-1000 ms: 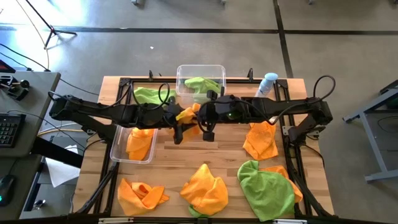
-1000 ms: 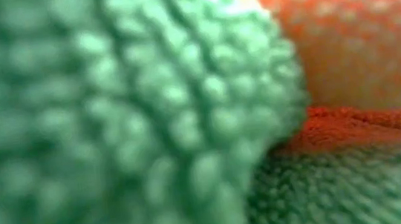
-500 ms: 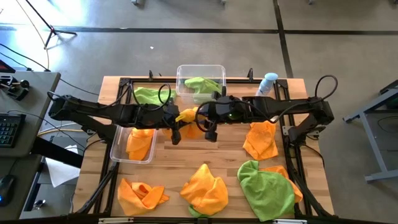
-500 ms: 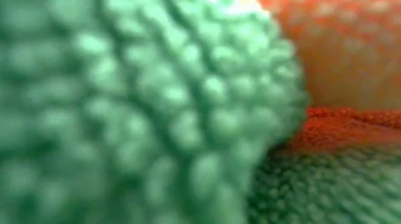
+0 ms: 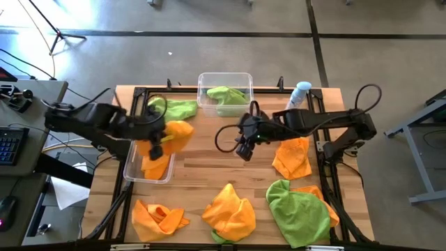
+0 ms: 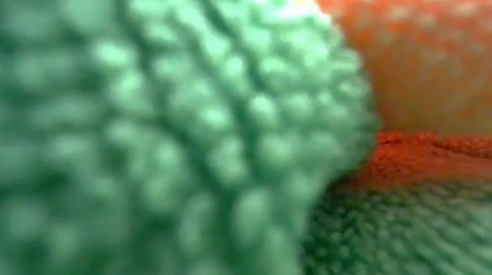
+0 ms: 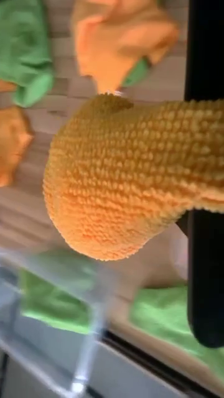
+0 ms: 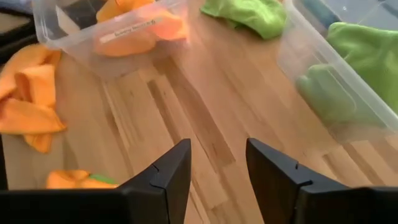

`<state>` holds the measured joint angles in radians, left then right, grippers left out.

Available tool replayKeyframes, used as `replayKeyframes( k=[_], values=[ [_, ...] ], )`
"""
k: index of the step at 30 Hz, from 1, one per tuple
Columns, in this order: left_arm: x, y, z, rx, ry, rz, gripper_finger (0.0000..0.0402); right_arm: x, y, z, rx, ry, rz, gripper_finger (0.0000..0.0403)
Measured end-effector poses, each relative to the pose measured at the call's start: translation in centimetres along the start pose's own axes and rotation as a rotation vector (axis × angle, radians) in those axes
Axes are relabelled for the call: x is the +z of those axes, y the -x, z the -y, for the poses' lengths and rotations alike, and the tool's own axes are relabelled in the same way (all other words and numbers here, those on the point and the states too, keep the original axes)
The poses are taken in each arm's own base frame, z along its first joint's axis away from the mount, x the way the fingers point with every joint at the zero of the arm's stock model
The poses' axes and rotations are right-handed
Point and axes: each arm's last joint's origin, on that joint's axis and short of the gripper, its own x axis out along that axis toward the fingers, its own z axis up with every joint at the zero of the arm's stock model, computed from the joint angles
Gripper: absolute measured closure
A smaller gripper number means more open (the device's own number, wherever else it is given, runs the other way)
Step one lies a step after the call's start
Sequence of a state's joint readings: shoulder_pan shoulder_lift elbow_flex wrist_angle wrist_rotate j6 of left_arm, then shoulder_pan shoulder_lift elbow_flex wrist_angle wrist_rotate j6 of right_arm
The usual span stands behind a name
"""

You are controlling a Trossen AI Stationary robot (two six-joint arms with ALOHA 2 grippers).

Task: Sort microfiber towel by color & place in baskets
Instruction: Put the orange microfiber towel into the transparent bin

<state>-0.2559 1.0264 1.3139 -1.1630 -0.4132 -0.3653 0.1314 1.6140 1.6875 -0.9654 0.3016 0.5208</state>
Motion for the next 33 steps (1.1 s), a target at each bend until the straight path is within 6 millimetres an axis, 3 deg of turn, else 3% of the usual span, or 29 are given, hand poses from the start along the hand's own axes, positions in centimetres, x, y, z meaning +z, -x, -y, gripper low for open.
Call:
replayKeyframes(
  k=[4, 8, 14, 25, 33],
  values=[
    [-3.8, 0.5, -0.6, -0.061, 0.0, -0.007, 0.0401, -0.5, 0.4, -1.1, -0.019, -0.044, 0.039, 0.0259],
    [-7.5, -0.2, -1.3, -0.114, -0.005, -0.044, 0.0401, -1.0, 0.6, -2.2, -0.004, -0.115, 0.051, 0.0259],
    [-10.9, -2.2, -1.6, -0.135, 0.02, -0.132, 0.0401, -1.3, 1.0, -3.6, 0.011, -0.226, 0.112, 0.0259],
    [-13.9, -7.2, -0.8, -0.032, 0.028, -0.385, 0.0396, -1.7, 2.1, -5.7, 0.029, -0.289, 0.255, 0.0259],
    [-14.0, -8.8, 0.0, -0.032, -0.058, -0.496, 0.0355, -2.1, 2.4, -6.2, 0.038, -0.325, 0.264, 0.0259]
  ],
)
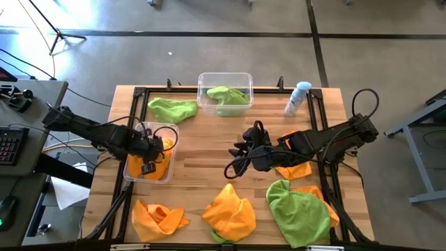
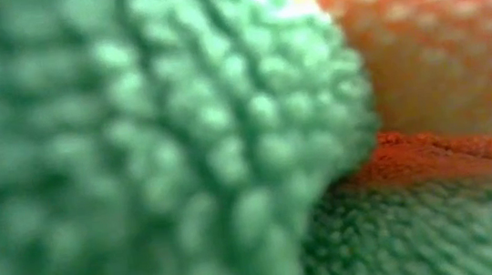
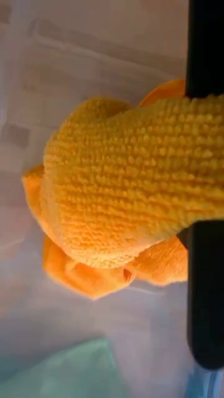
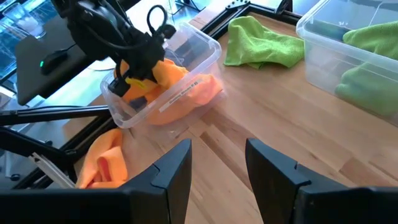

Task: Sort microfiber towel by color & place in baskets
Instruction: Put the orange microfiber towel into the transparent bin

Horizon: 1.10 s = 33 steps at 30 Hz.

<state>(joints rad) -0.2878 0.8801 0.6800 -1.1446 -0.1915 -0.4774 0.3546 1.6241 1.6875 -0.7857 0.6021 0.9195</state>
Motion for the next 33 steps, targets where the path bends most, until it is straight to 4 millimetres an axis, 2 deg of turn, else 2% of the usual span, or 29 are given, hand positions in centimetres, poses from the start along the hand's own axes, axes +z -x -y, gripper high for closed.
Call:
replayKeyframes(
  k=[8, 13, 18, 22, 33],
  values=[
    [0.9, -0.9, 0.8, -0.014, -0.048, -0.037, 0.0274, 0.0, 0.0, 0.0, -0.001, 0.001, 0.0, 0.0259],
    [1.9, 0.7, 0.9, -0.038, -0.049, 0.015, 0.0239, -0.1, 0.0, 0.1, -0.009, 0.009, -0.006, 0.0259],
    [2.6, 3.4, 0.7, -0.043, -0.072, 0.035, 0.0232, -0.1, 0.0, 0.2, -0.018, 0.015, -0.012, 0.0259],
    [2.8, 4.8, 0.4, -0.023, -0.074, 0.036, 0.0232, -0.1, 0.0, 0.2, -0.018, 0.015, -0.012, 0.0259],
    [3.0, 4.2, 0.6, 0.021, 0.015, 0.002, 0.0219, -0.1, 0.0, 0.2, -0.018, 0.016, -0.012, 0.0259]
  ],
)
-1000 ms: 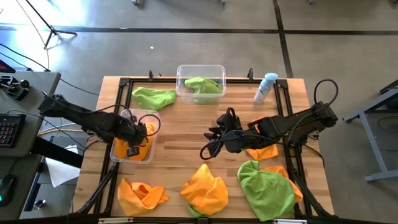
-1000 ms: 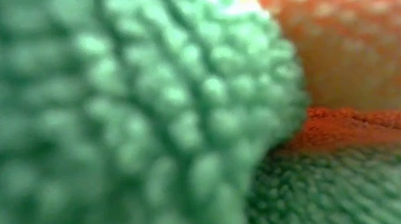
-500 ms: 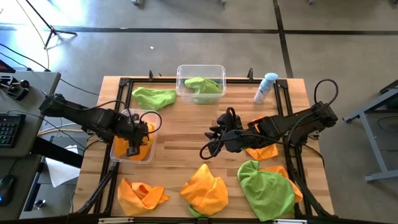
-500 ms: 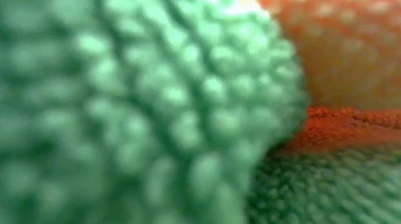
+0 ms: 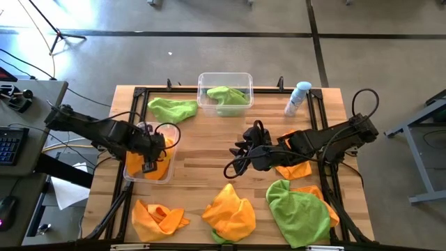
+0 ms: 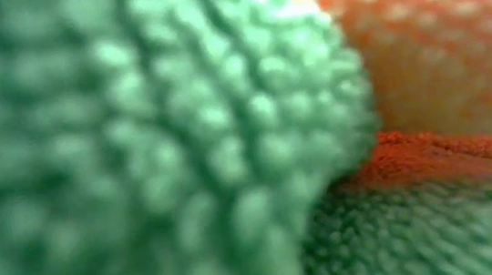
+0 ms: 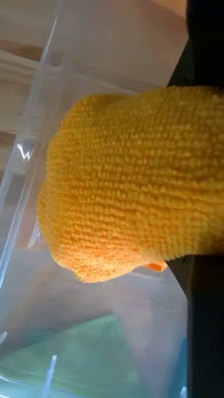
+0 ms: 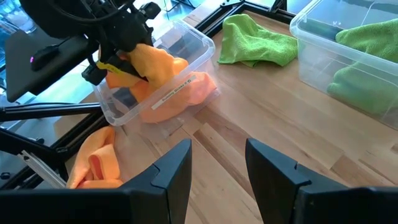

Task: Sort microfiber towel by color & place in baskets
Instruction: Put the orange microfiber towel into the transparent bin

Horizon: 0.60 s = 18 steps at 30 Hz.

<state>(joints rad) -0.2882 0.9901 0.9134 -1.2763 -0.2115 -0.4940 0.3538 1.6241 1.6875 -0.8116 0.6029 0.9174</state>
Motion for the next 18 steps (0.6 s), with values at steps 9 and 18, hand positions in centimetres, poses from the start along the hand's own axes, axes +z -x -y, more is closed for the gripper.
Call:
replayKeyframes(
  k=[9, 18],
  values=[
    [0.1, -0.18, 0.16, -0.011, -0.002, -0.018, 0.0202, 0.0, 0.0, 0.0, 0.0, -0.001, 0.0, 0.0259],
    [0.09, -0.18, 0.22, -0.029, -0.001, -0.025, 0.0202, -0.28, -0.39, -0.07, -0.013, 0.011, -0.007, 0.0259]
  ],
)
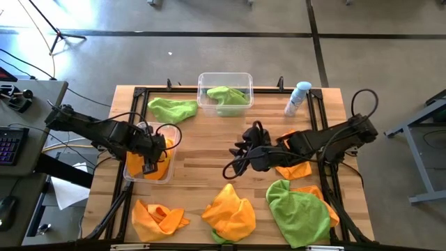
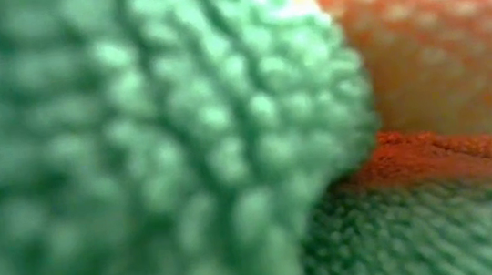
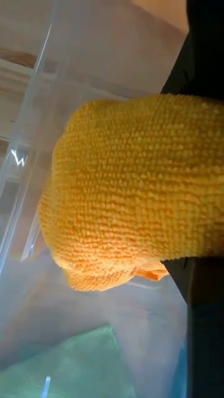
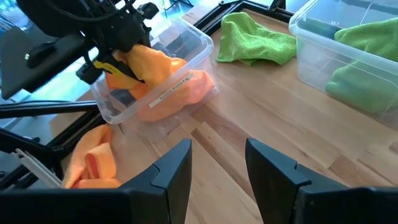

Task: Sort microfiber towel by color & place in baskets
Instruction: Put the orange microfiber towel into the transparent bin

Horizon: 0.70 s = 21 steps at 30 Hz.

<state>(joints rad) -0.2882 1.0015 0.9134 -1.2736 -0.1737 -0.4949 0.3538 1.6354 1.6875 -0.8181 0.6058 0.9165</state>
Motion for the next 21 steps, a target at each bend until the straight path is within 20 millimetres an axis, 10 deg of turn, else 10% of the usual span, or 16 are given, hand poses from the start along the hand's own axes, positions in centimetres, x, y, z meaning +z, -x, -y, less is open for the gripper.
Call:
replayKeyframes(
  k=[21],
  values=[
    [-0.01, 0.18, 0.22, -0.075, -0.043, -0.029, 0.0096, -0.72, -1.01, -0.27, -0.021, 0.02, -0.024, 0.0259]
  ],
)
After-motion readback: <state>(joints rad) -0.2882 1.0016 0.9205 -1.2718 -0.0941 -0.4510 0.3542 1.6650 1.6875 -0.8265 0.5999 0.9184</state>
